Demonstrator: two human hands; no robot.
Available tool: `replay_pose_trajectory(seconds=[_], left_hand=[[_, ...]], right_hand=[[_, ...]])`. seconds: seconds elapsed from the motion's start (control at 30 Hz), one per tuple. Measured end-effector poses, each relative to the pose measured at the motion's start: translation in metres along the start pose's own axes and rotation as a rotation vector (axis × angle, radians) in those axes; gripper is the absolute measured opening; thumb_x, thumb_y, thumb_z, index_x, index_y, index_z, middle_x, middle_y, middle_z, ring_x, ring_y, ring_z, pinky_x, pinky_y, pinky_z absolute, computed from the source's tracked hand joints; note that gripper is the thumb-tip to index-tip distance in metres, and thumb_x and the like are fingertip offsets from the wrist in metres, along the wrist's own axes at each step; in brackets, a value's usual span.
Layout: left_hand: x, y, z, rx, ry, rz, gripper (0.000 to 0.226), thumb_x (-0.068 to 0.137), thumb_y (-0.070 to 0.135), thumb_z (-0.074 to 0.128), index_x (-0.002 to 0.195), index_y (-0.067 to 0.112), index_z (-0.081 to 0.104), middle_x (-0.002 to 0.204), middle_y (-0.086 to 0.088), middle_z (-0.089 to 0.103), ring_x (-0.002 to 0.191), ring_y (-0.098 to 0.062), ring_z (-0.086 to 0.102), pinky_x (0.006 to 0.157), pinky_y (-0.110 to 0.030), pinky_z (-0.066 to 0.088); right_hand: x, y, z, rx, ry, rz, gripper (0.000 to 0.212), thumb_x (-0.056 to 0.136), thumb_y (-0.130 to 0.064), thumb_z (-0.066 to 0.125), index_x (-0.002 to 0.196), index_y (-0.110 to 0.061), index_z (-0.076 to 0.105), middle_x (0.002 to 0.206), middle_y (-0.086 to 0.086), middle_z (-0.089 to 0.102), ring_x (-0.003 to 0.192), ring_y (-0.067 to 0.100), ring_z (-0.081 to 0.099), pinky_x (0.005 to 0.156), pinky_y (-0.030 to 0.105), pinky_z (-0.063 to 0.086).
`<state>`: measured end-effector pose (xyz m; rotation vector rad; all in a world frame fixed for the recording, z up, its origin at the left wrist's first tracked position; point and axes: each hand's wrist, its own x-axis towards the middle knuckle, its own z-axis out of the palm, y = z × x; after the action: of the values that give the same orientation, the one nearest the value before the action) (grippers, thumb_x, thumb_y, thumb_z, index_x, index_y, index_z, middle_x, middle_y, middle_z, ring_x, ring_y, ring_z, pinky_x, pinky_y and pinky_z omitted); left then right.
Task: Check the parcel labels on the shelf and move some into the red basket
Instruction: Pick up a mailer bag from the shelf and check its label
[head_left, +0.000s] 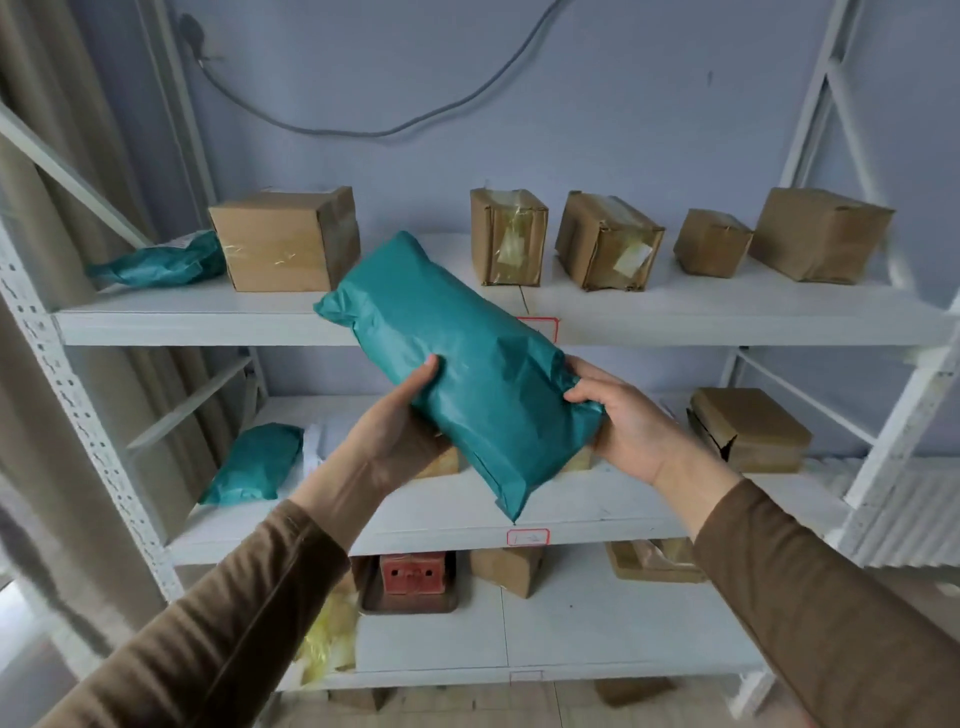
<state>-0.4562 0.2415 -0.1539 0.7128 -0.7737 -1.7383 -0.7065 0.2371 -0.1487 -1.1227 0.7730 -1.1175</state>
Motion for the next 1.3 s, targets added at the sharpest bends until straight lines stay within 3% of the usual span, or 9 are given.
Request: replay_pose_trajectory(seconds=[0.17, 0.33, 0.43, 0.6, 0.77, 0.93, 1.07, 1.17, 1.3], left_hand=[[-0.005, -0.022, 0.005, 0.354, 0.142, 0.284, 0.045, 0.092, 0.020, 0.077, 0.134, 0.018, 0.061, 0.120, 0.001, 0.078, 0.113, -0.022, 0.073, 0.084, -0.031, 0.061], [-0.005, -0.026, -0.007, 1.292, 0.099, 0.775, 0.053, 0.079, 0.030, 0.088, 0.122, 0.026, 0.056, 0.116, 0.005, 0.068, 0.104, -0.021, 0.067, 0.083, -0.044, 0.059], [-0.003, -0.028, -0.015, 1.713, -0.036, 1.176, 0.054, 0.079, 0.019, 0.083, 0.126, 0.016, 0.056, 0.125, -0.007, 0.062, 0.109, -0.033, 0.061, 0.087, -0.051, 0.054], [-0.006, -0.041, -0.038, 1.823, -0.013, 1.526, 0.041, 0.089, 0.009, 0.075, 0.123, 0.009, 0.053, 0.129, -0.017, 0.059, 0.111, -0.036, 0.055, 0.092, -0.047, 0.048], [-0.006, -0.040, -0.056, 1.777, 0.056, 1.624, 0.039, 0.089, 0.009, 0.075, 0.118, 0.009, 0.049, 0.128, -0.014, 0.046, 0.109, -0.035, 0.049, 0.091, -0.049, 0.046], [0.001, -0.029, -0.058, 1.747, 0.150, 1.451, 0.047, 0.092, 0.020, 0.065, 0.135, 0.011, 0.046, 0.150, -0.013, 0.038, 0.138, -0.039, 0.040, 0.118, -0.054, 0.037], [-0.006, -0.021, -0.054, 1.151, 0.292, 0.895, 0.079, 0.090, -0.017, 0.055, 0.156, 0.020, 0.030, 0.163, -0.004, 0.030, 0.151, -0.021, 0.034, 0.126, -0.054, 0.027], [-0.022, -0.018, -0.043, 0.773, 0.182, 0.528, 0.052, 0.106, 0.015, 0.055, 0.152, 0.030, 0.036, 0.152, -0.001, 0.049, 0.126, -0.014, 0.063, 0.109, -0.044, 0.052], [-0.037, -0.005, -0.025, 0.750, 0.052, 0.291, 0.059, 0.095, 0.060, 0.059, 0.147, 0.040, 0.042, 0.132, 0.004, 0.068, 0.104, -0.006, 0.073, 0.074, -0.025, 0.061]], right_hand=[[-0.013, 0.024, -0.020, -0.345, 0.344, -0.120, 0.026, 0.100, -0.013, 0.059, 0.119, -0.023, 0.072, 0.125, 0.002, 0.072, 0.120, 0.023, 0.062, 0.093, 0.035, 0.046], [-0.029, 0.028, -0.019, 0.064, 0.263, 0.081, 0.046, 0.107, -0.048, 0.042, 0.124, -0.014, 0.067, 0.110, 0.007, 0.075, 0.089, 0.020, 0.069, 0.076, 0.034, 0.055], [-0.047, 0.025, -0.020, 0.192, 0.192, 0.118, 0.031, 0.090, -0.038, 0.074, 0.101, -0.008, 0.075, 0.088, 0.009, 0.078, 0.071, 0.016, 0.076, 0.061, 0.027, 0.061], [-0.061, 0.026, -0.017, -0.027, -0.061, 0.226, 0.076, 0.098, -0.071, 0.032, 0.142, -0.016, 0.061, 0.139, 0.010, 0.067, 0.127, 0.026, 0.065, 0.105, 0.040, 0.050], [-0.062, 0.031, -0.009, -0.123, -0.283, 0.294, 0.091, 0.069, -0.058, 0.084, 0.147, -0.021, 0.055, 0.146, 0.014, 0.060, 0.136, 0.034, 0.056, 0.117, 0.049, 0.041], [-0.052, 0.032, 0.009, -0.204, -0.227, 0.249, 0.066, 0.083, -0.010, 0.082, 0.140, -0.028, 0.053, 0.128, 0.012, 0.073, 0.119, 0.035, 0.069, 0.102, 0.048, 0.056], [-0.034, 0.033, 0.020, -0.170, -0.105, 0.100, 0.067, 0.081, -0.012, 0.079, 0.141, -0.025, 0.052, 0.129, 0.009, 0.072, 0.119, 0.032, 0.069, 0.101, 0.047, 0.056], [-0.014, 0.027, 0.027, -0.131, -0.027, 0.042, 0.067, 0.075, -0.016, 0.082, 0.136, -0.026, 0.056, 0.125, 0.008, 0.074, 0.115, 0.032, 0.071, 0.098, 0.047, 0.057], [0.027, 0.011, 0.045, -0.116, 0.077, 0.013, 0.067, 0.076, -0.022, 0.086, 0.135, -0.022, 0.056, 0.120, 0.009, 0.076, 0.112, 0.033, 0.072, 0.100, 0.051, 0.056]])
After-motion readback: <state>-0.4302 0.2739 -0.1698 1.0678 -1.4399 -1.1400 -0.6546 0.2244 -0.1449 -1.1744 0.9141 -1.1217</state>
